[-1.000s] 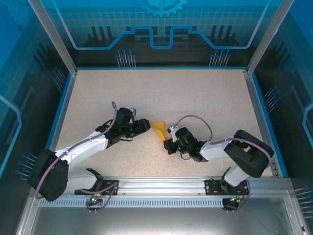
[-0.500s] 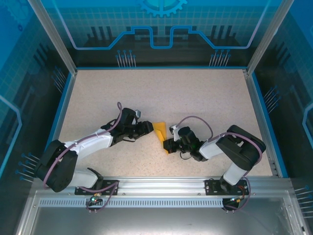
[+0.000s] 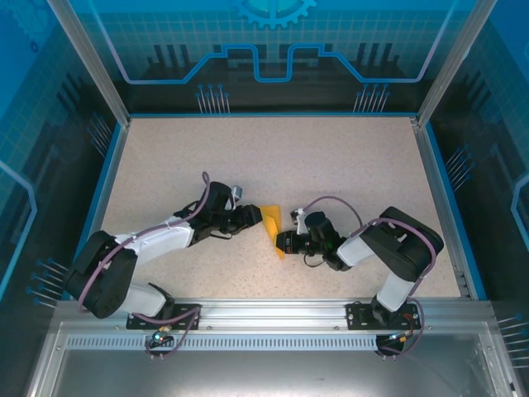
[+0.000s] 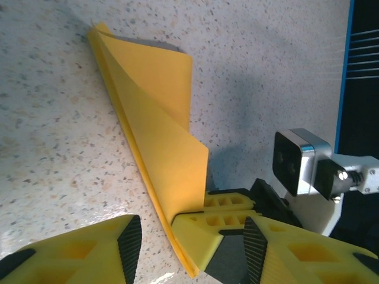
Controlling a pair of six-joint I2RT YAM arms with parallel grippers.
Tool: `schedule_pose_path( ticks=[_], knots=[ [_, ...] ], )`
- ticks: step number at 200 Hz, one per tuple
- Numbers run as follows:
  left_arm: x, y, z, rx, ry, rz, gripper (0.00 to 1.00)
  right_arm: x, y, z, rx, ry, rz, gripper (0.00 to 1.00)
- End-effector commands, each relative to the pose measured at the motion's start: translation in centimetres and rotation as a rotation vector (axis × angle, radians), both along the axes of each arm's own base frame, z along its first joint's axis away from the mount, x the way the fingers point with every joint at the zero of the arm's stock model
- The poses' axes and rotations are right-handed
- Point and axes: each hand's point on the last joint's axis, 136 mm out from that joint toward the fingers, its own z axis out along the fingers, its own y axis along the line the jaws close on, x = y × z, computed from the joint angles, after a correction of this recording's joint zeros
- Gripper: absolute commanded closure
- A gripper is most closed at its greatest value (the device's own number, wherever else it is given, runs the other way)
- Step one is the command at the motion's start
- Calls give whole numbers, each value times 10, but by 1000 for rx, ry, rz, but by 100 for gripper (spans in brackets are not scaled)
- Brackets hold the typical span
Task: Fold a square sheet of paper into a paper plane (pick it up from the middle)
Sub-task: Fold the wing for the fifth time at the center of the table.
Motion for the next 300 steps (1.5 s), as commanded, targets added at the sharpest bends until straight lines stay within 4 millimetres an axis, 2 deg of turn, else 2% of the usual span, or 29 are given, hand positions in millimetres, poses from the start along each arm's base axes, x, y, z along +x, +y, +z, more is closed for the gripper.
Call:
schedule_pose_path(
  ticks=[1,31,105,243,300],
  knots=[
    [-2,-14,4,-73,-13,-66,49,-11,-11,-25,-26,135,-33,92],
    [2,-28,5,-115,-19,-111,52,-14,-13,-36,-33,170,-46,92],
    [14,-56,1,-195,-3,-184,52,-15,-20,-44,-69,187,-68,91],
    [8,-32,5,-116,-55,-110,50,-18,-27,-49,-132,179,-58,90],
    [10,-32,5,-125,-53,-92,50,-18,-27,-51,-136,177,-58,90]
  ],
)
